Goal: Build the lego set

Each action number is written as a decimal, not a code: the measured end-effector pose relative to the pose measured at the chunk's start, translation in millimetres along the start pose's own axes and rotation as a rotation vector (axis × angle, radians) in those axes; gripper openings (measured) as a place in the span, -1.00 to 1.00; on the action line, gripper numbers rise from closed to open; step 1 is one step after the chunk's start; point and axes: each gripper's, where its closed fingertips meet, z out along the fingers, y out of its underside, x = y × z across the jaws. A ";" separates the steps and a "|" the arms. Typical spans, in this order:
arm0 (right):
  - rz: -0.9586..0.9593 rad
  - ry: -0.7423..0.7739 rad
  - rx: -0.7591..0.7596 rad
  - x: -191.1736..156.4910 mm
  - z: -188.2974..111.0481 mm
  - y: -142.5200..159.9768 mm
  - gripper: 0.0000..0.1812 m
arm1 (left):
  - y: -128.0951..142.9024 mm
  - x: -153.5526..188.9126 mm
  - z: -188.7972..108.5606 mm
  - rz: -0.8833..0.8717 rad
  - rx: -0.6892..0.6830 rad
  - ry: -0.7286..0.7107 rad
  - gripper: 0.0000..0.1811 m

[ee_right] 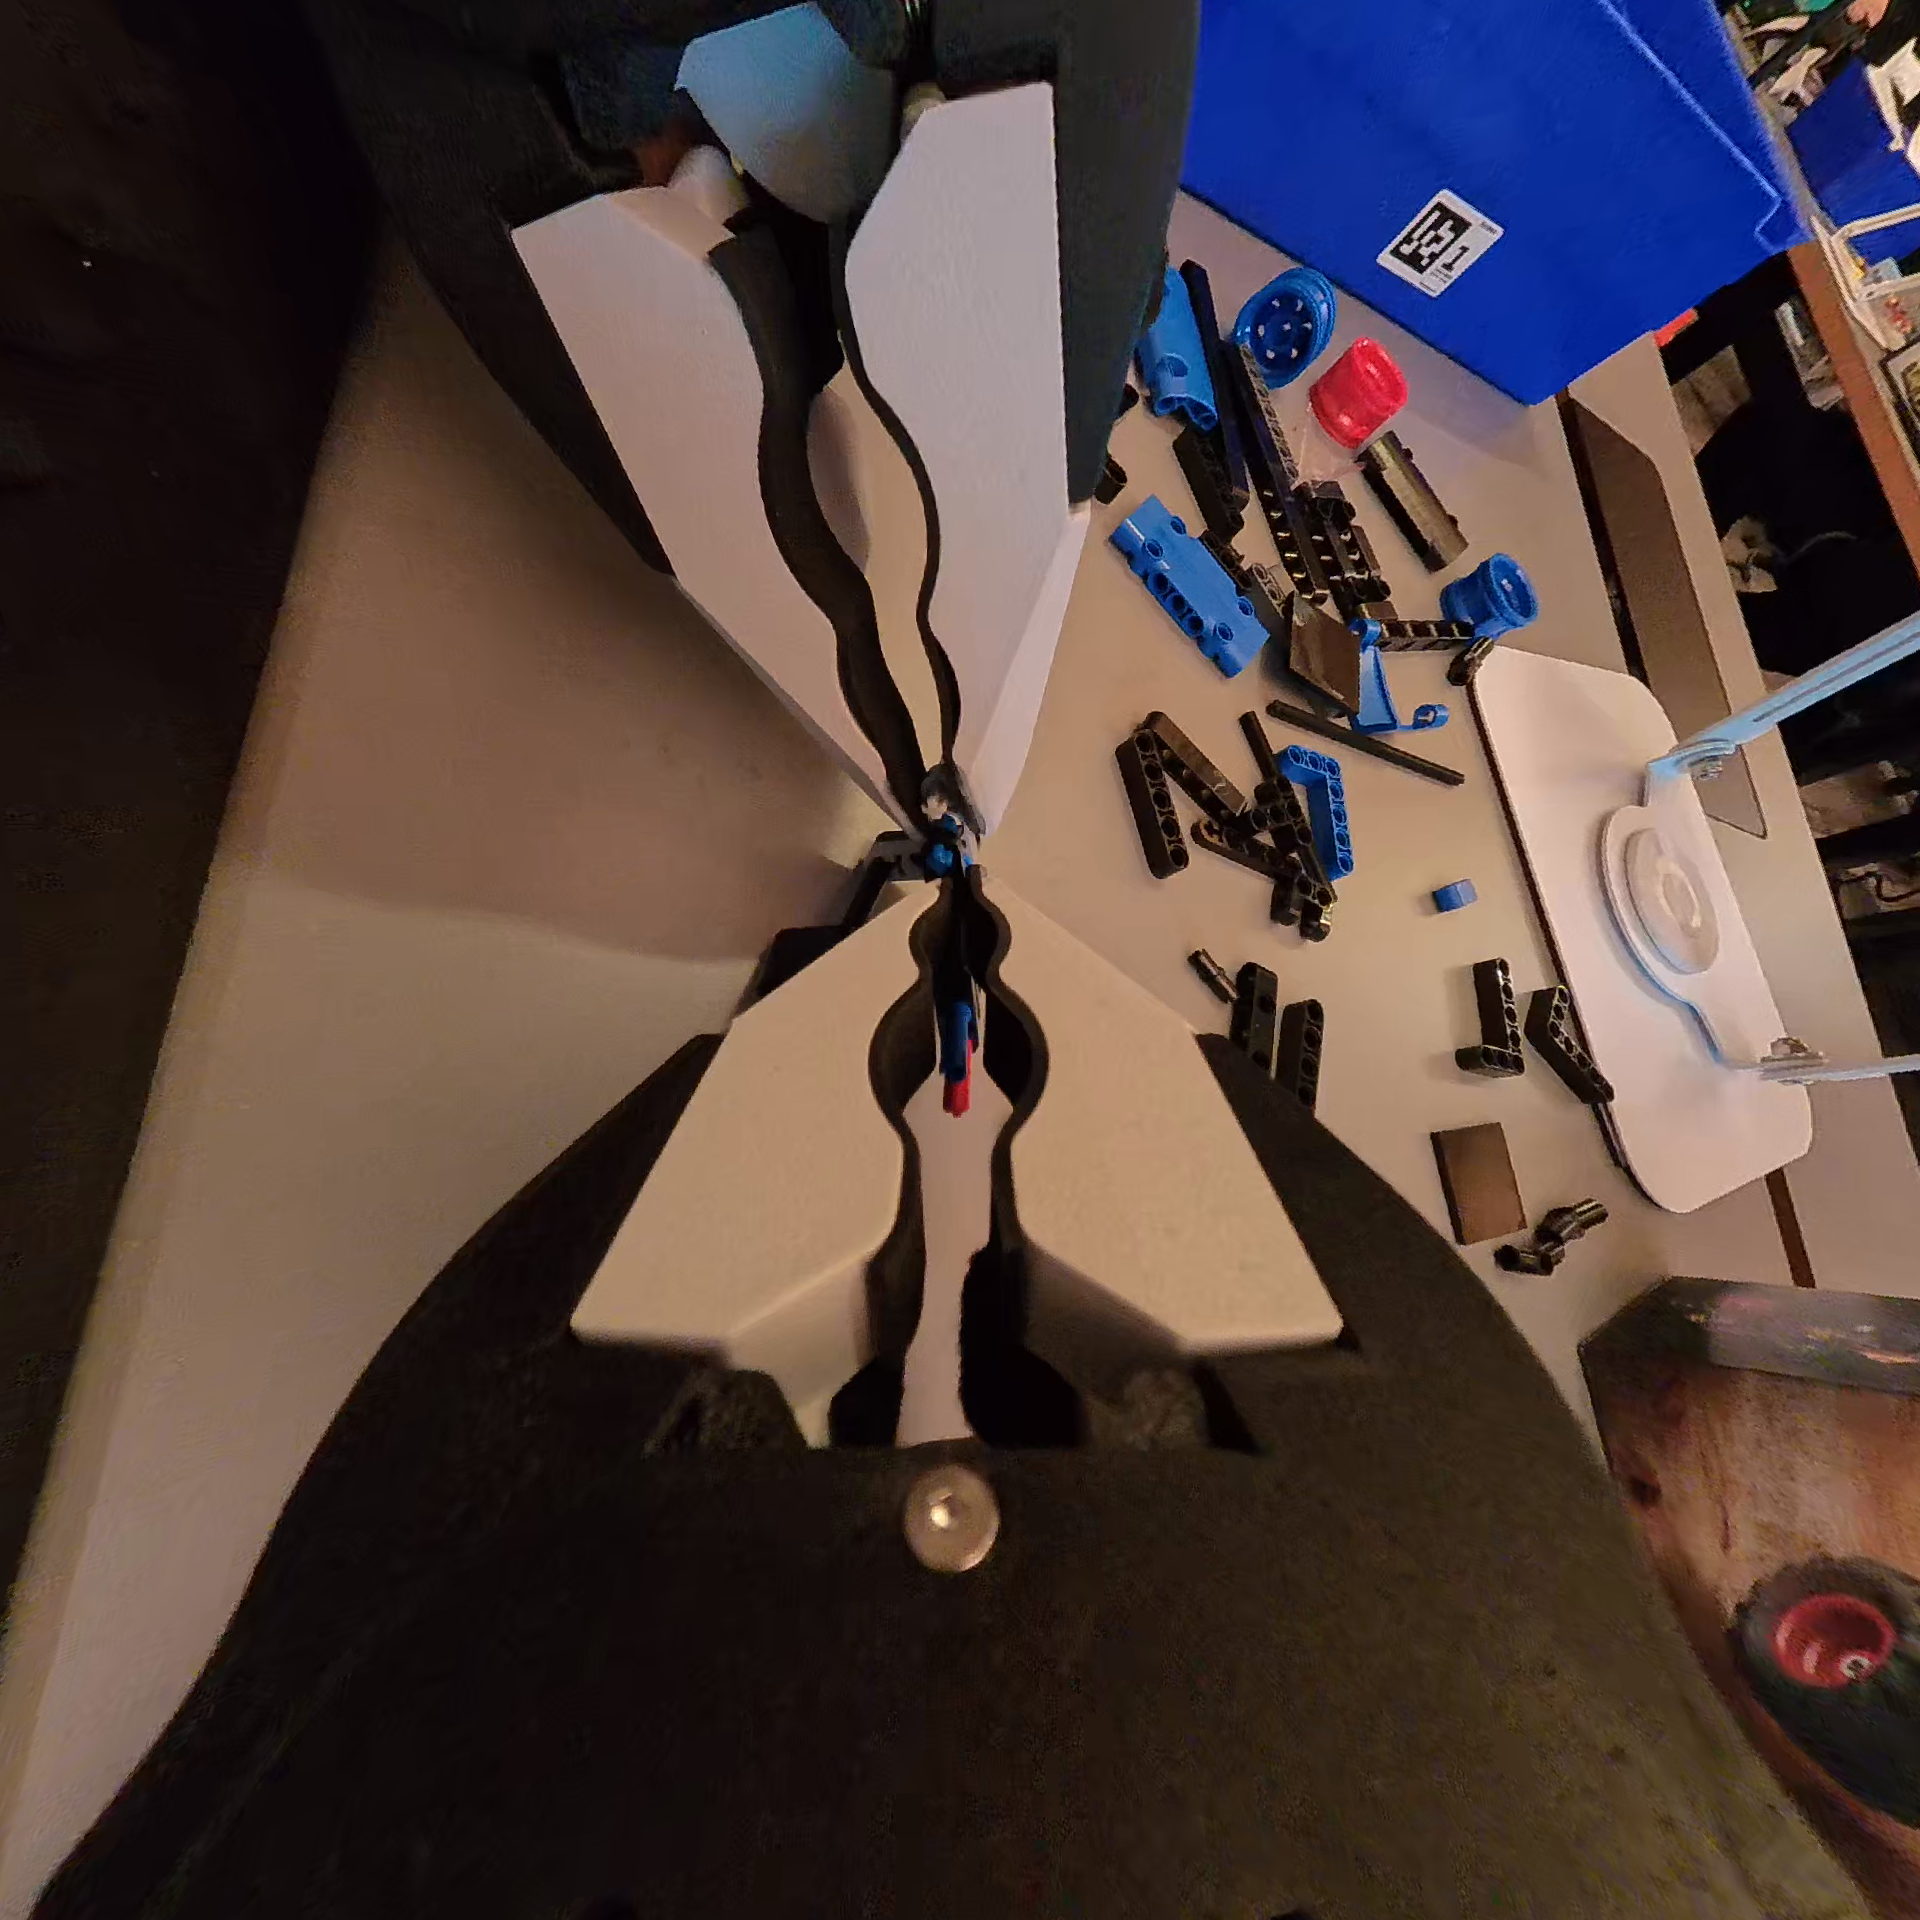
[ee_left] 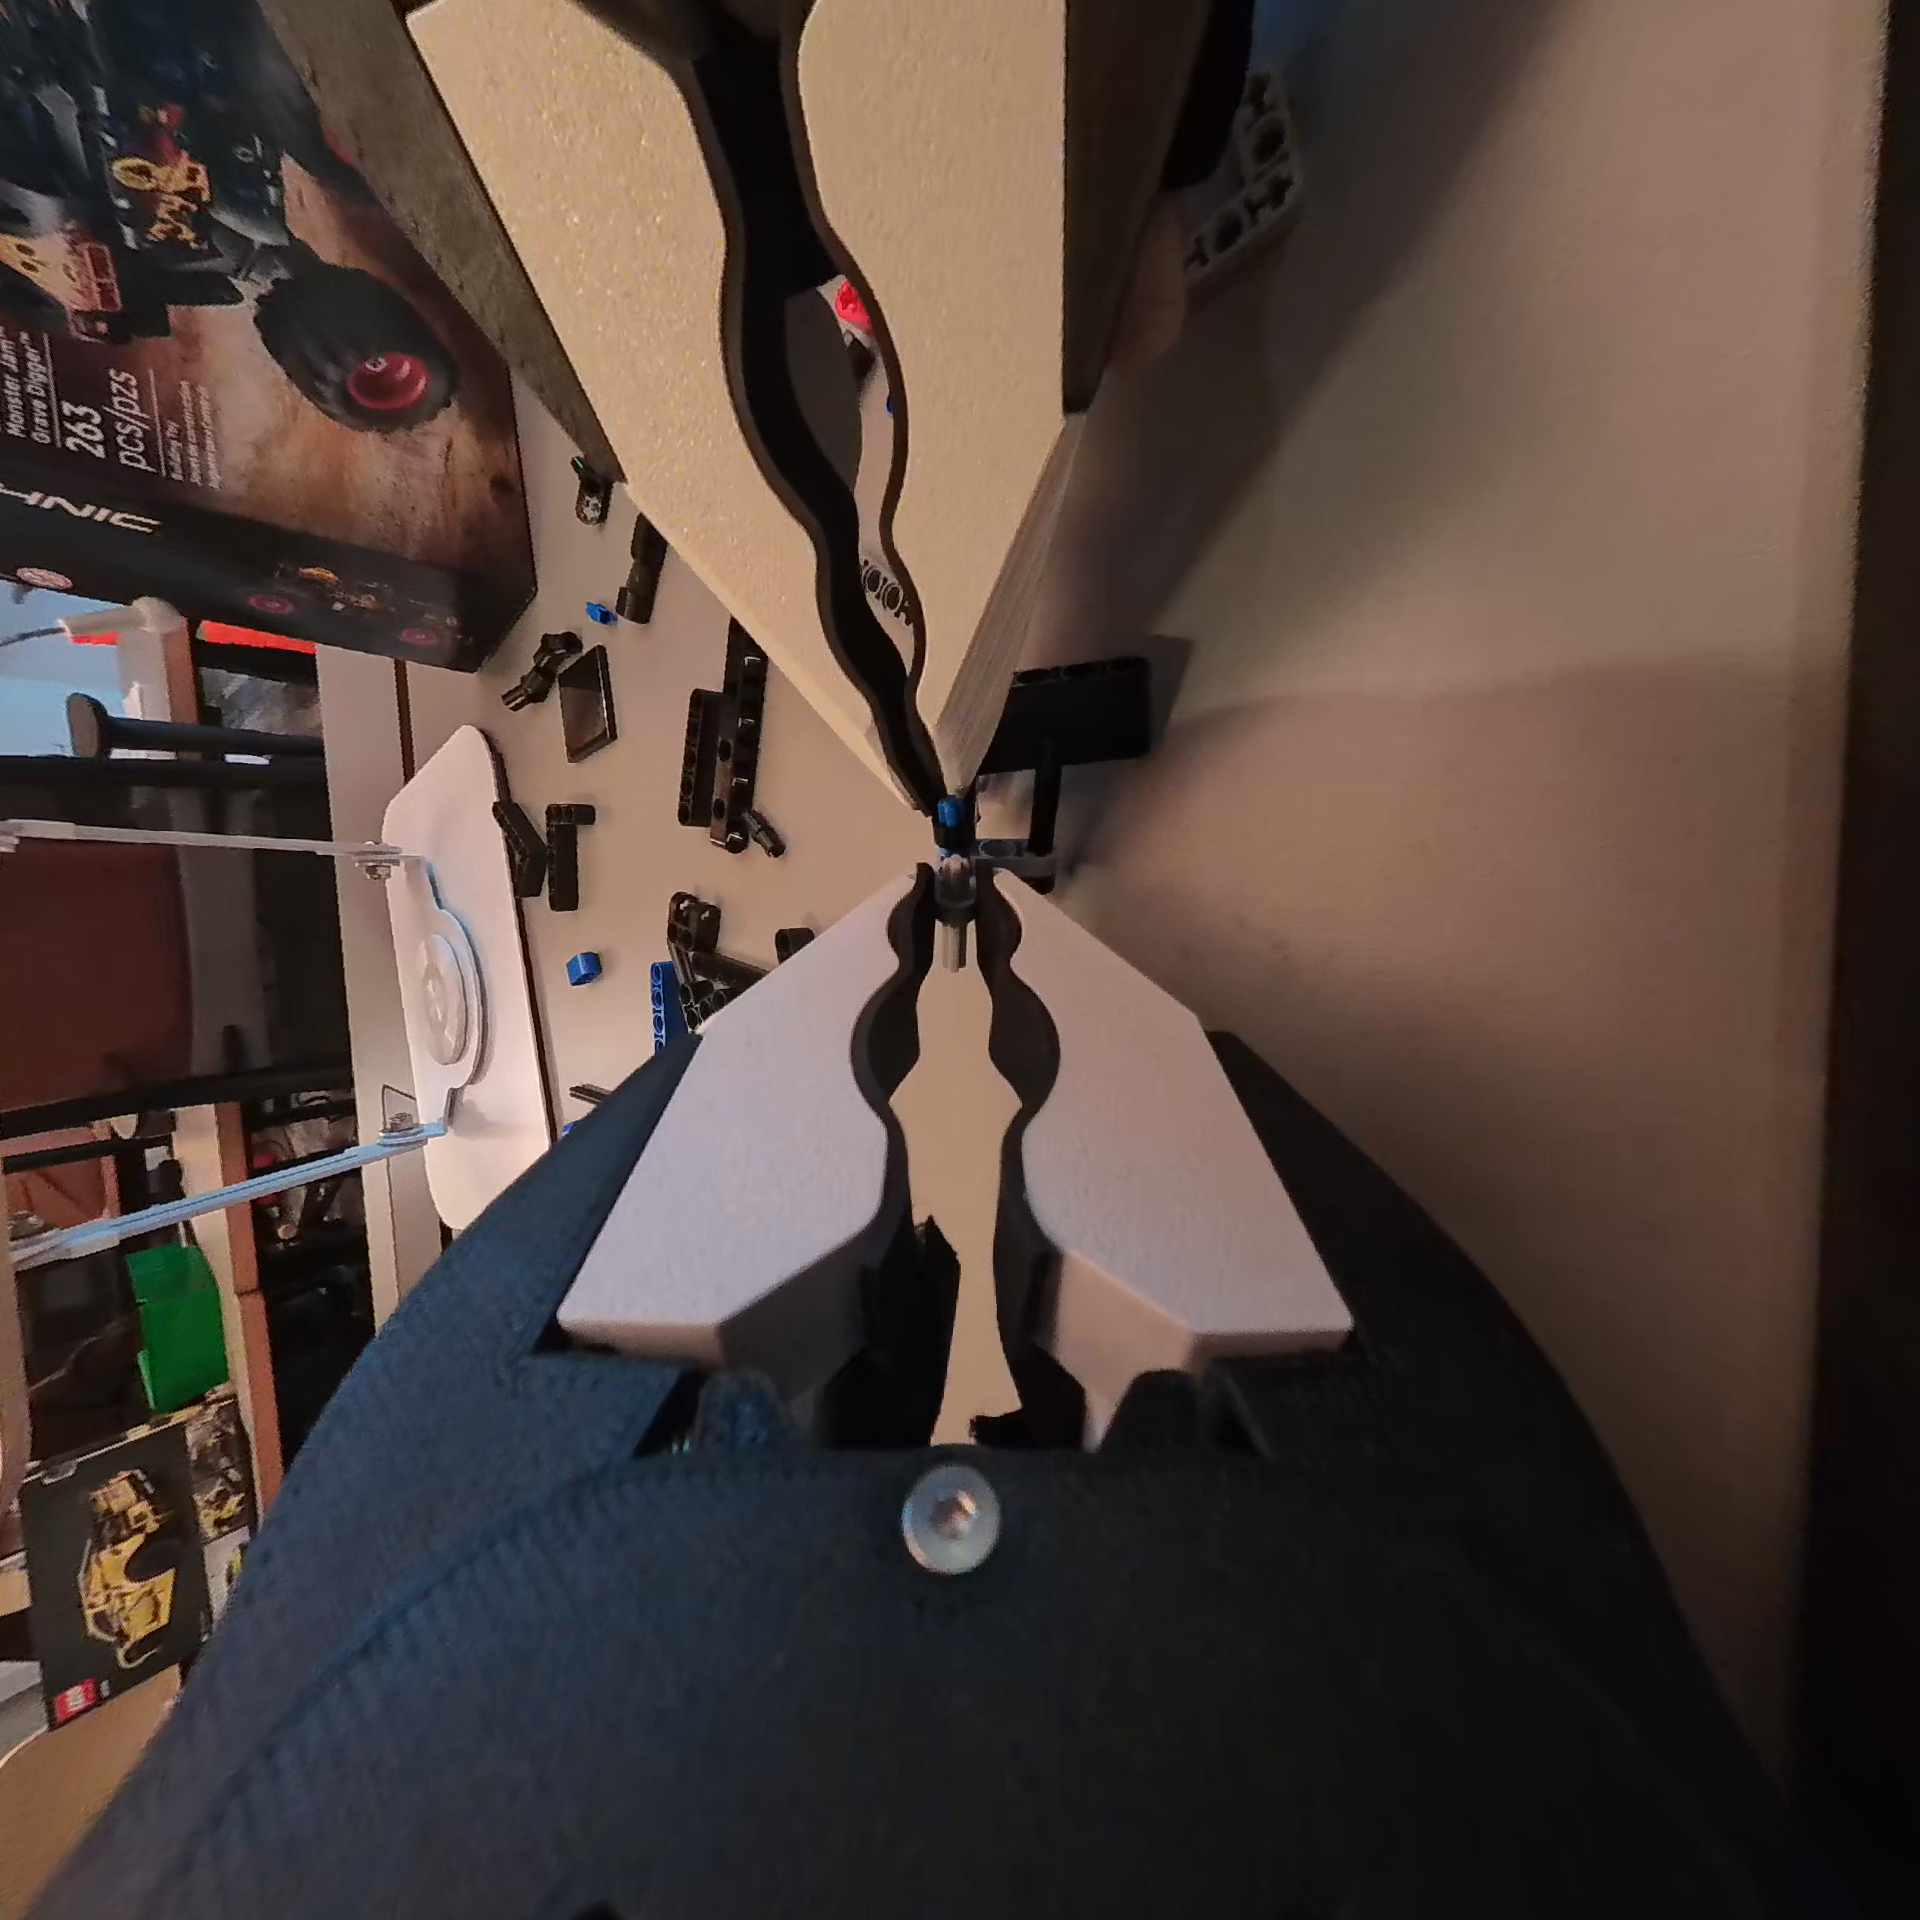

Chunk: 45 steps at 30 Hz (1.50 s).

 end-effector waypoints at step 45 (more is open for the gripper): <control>0.127 -0.117 0.025 -2.9 -0.9 5.3 -0.95 | -5.3 1.8 5.2 -0.209 0.161 0.110 -0.95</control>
